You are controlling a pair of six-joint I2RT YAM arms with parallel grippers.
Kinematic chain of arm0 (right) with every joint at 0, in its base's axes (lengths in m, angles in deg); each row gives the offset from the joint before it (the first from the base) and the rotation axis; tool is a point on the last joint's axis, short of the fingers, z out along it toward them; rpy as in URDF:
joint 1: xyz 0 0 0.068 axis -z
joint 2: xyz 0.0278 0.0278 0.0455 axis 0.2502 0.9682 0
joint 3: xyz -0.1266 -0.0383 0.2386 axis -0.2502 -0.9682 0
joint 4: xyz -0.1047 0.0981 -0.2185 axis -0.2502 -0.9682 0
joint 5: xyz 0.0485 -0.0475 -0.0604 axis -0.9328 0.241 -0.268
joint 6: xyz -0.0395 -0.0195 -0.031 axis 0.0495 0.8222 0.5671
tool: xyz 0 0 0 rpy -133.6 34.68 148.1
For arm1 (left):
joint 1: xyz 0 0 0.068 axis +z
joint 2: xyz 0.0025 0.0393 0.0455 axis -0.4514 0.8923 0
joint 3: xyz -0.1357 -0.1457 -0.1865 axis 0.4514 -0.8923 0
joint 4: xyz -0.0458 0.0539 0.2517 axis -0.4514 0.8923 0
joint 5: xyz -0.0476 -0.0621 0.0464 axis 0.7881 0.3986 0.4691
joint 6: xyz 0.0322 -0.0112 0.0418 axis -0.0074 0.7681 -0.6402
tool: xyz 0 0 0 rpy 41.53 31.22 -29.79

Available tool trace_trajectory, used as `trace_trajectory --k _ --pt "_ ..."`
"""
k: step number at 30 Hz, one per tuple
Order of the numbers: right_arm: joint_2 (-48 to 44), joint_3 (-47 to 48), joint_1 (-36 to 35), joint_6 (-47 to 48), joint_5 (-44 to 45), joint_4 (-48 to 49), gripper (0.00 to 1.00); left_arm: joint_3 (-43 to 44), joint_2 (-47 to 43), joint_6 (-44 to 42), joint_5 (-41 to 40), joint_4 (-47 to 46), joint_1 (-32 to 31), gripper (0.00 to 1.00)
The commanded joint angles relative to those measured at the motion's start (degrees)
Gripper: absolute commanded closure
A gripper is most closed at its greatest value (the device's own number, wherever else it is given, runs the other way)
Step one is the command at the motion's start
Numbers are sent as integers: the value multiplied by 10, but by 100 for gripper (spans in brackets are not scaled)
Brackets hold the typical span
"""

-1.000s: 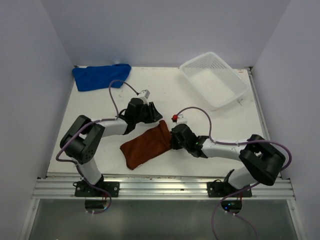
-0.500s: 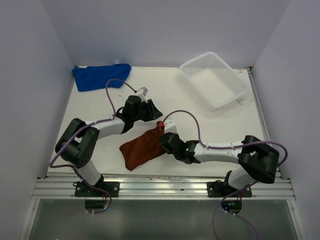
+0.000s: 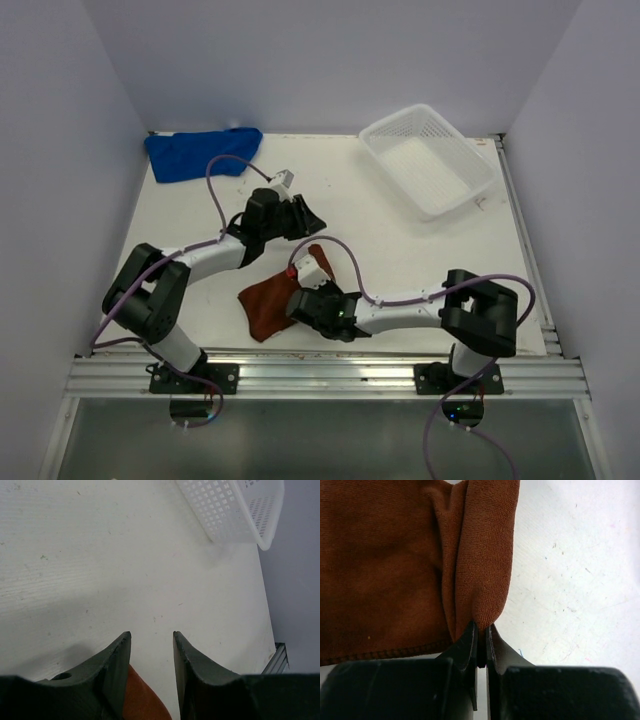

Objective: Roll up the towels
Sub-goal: Roll the towel

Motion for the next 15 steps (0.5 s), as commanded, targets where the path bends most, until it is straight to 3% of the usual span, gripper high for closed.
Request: trace_trajectory --k 1,15 --pt "27 43 -23 13 73 -47 100 -5 -25 11 13 -13 4 57" --pt "153 180 -74 2 143 -203 100 -59 -34 36 85 -73 4 60"
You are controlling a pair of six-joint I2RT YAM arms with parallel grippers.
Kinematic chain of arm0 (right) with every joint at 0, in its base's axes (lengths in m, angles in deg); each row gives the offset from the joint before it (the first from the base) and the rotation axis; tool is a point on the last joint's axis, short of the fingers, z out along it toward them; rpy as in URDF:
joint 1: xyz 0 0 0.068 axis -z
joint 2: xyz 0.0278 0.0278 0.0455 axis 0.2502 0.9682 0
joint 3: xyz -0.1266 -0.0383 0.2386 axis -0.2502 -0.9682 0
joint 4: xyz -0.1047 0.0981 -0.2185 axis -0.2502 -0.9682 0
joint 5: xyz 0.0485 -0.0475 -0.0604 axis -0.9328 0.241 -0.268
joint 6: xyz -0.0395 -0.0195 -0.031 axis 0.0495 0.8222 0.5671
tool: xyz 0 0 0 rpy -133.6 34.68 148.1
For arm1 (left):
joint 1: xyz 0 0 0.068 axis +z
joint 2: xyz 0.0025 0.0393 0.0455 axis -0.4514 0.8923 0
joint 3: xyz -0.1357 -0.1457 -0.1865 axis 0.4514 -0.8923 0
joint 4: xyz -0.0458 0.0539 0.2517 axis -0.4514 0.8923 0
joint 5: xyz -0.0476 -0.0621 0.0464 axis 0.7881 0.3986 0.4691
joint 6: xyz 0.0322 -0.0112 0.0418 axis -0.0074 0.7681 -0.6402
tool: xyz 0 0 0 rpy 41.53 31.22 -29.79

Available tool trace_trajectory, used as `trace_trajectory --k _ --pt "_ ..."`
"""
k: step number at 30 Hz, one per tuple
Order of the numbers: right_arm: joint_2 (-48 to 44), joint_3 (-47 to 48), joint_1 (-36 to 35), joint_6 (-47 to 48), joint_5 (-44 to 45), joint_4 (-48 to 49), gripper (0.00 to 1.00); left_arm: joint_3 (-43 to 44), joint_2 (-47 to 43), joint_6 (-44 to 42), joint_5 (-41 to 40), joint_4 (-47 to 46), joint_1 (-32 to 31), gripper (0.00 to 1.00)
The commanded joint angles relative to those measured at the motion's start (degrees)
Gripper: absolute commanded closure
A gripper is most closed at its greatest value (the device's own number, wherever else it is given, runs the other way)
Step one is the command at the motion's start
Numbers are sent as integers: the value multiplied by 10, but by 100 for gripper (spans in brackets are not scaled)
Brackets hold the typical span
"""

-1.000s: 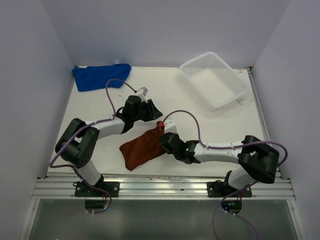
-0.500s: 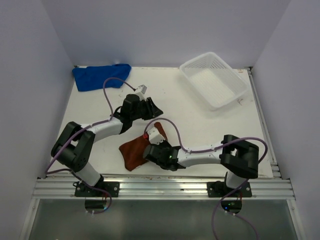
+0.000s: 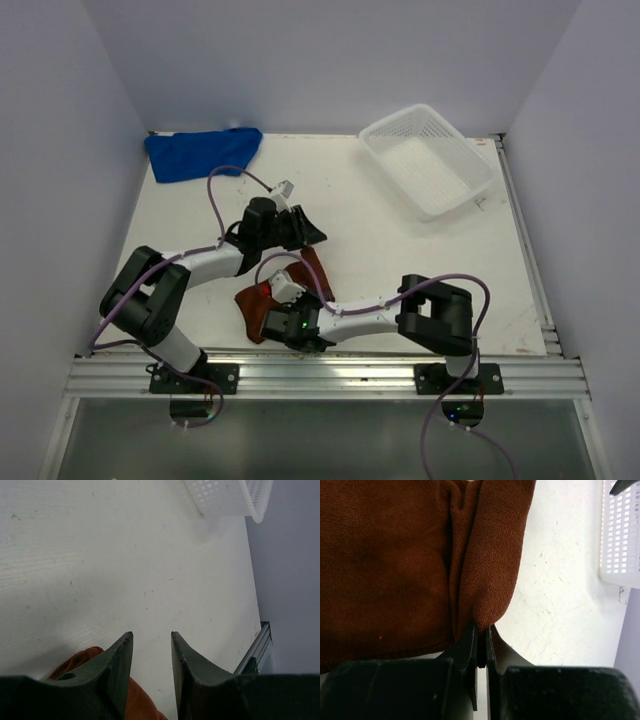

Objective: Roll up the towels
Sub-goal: Roll the towel

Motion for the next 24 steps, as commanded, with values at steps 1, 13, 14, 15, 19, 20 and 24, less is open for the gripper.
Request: trace_trajectory --k 1,13,14,15,19,20,24 --pt "25 40 -12 -4 45 -60 100 -17 -20 12 37 -47 3 60" --pt "81 97 -26 -1 58 -128 100 -66 -1 4 32 -72 -11 62" --pt "83 99 -28 -1 59 -132 100 -72 2 3 31 -73 -11 62" --pt "85 103 -30 -3 61 -139 100 -76 6 2 28 -74 -10 62" --pt "89 108 -30 -3 61 -146 100 -85 17 -3 25 -81 -11 62" --pt "89 111 -30 -2 59 -147 100 -87 18 -4 25 -83 -11 62" --pt "95 115 -32 -1 55 -148 100 -96 24 -8 12 -83 -10 62"
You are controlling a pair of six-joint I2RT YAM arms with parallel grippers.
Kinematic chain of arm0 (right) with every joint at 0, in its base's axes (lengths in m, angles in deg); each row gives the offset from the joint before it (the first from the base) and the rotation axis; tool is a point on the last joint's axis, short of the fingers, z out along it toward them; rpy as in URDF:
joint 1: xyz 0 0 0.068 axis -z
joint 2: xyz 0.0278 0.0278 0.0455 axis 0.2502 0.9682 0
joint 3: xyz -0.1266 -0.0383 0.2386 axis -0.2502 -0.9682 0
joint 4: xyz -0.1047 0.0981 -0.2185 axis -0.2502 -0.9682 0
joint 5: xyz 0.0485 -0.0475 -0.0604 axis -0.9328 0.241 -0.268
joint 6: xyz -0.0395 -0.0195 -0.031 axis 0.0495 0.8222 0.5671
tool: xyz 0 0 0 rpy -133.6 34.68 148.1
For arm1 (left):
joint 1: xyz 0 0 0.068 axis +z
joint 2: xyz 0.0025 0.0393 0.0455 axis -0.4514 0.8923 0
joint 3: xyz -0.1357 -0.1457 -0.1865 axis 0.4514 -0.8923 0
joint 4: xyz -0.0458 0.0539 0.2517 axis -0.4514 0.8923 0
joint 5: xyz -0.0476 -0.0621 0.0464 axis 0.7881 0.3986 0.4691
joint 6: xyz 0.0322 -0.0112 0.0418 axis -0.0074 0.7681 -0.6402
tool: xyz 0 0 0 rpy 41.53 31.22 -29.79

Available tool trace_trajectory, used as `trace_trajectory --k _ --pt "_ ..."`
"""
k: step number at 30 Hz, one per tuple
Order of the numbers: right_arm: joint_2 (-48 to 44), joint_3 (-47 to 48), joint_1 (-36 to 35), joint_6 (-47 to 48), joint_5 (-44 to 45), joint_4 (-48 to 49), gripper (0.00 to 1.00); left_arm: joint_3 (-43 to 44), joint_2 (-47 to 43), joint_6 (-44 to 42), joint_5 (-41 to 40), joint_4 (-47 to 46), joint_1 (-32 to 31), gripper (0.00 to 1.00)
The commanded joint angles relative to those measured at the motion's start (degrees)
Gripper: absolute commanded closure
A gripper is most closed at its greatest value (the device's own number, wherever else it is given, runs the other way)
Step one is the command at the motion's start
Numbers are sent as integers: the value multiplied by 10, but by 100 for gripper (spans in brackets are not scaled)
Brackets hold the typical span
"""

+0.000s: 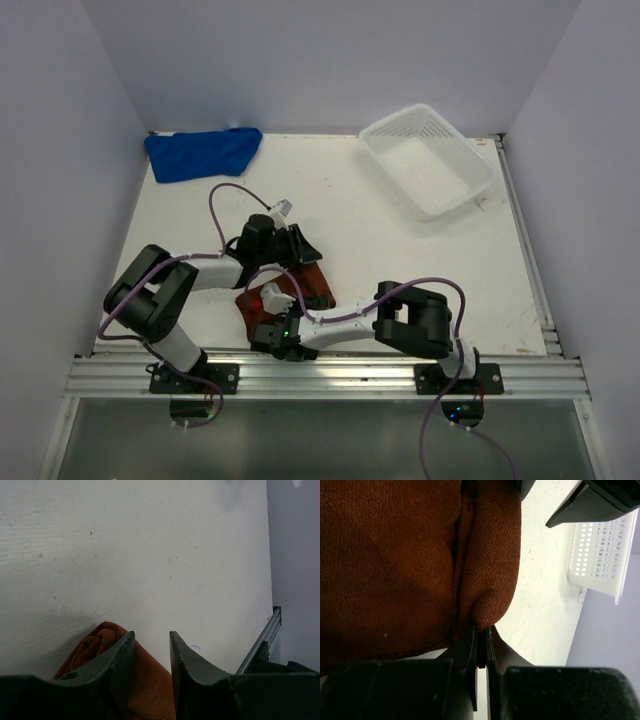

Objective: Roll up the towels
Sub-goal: Roll the towel

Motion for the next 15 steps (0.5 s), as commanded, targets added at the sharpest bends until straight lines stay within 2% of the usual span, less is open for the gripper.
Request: trace_trajectory --k 1,10,15 --pt "8 25 -4 -6 16 -10 100 -14 9 -14 -13 -24 -5 62" --pt "4 25 -4 -10 8 -9 98 -38 37 -19 -33 -42 -5 63" --pt "-17 3 -5 -14 0 14 87 -45 31 -20 -37 -44 -5 64"
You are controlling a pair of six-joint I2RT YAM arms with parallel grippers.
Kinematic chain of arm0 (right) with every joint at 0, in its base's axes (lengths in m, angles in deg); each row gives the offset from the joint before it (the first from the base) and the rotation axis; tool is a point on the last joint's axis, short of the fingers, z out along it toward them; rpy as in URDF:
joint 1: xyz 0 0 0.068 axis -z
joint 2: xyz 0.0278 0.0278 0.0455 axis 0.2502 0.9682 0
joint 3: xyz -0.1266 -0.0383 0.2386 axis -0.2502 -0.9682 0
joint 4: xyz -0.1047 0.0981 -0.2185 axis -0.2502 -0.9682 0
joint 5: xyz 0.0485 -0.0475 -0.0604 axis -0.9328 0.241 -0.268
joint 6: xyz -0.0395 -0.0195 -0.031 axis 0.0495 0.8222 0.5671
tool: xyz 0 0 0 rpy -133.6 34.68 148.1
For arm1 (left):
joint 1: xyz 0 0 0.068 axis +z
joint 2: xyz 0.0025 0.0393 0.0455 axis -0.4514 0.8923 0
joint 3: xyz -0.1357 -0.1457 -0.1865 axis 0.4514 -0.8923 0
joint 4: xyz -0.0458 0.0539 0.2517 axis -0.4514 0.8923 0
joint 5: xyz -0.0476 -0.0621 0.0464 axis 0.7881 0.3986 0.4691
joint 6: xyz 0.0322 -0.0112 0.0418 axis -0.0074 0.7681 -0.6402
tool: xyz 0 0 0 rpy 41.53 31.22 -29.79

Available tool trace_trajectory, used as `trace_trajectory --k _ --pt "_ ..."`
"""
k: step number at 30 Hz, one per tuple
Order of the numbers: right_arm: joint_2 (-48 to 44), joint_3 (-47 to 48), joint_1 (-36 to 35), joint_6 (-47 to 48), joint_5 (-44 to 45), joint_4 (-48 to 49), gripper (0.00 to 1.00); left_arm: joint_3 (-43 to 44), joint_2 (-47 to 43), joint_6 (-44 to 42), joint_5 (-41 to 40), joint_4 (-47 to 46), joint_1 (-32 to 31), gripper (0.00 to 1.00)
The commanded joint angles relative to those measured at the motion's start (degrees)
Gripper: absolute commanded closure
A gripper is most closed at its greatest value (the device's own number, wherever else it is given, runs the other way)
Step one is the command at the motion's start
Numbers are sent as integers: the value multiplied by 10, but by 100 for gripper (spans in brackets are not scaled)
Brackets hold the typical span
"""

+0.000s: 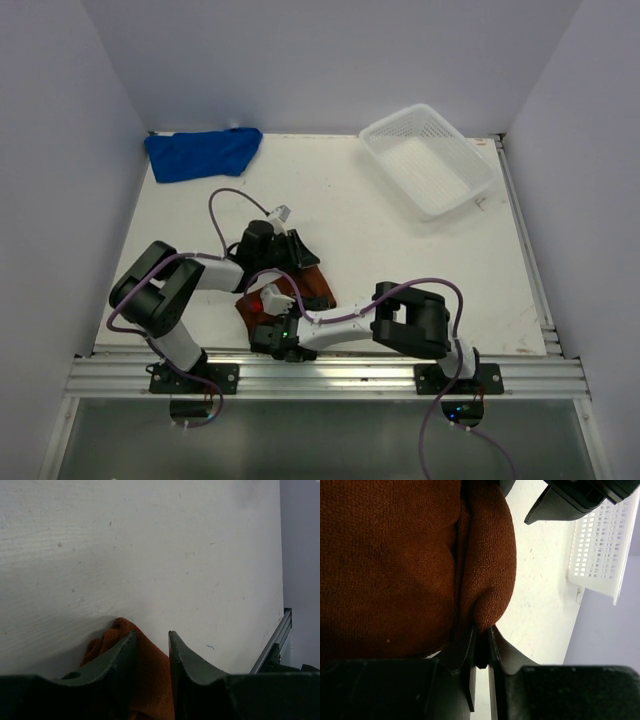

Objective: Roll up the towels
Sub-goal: Roll the towel

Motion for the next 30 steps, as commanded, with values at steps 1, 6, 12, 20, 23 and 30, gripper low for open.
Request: trace_trajectory --k 1,6,12,20,23,30 --pt "-28 -4 -4 -17 0 28 85 -19 6 -15 -25 -4 -5 64" --pt "-53 -31 -4 -28 -19 59 74 -23 1 -15 -33 -2 -5 64" --pt "-79 -46 -3 -57 -26 66 56 -23 -2 -20 -46 3 -5 65" --pt "-169 -106 -3 -88 -75 97 50 -29 -5 -21 -56 -4 -5 66" --pt "-225 -142 -3 -99 -112 133 49 -32 -6 -21 -56 -7 -5 66" --pt "-345 -206 12 -104 -187 192 43 -44 -17 -14 -64 -15 -4 67"
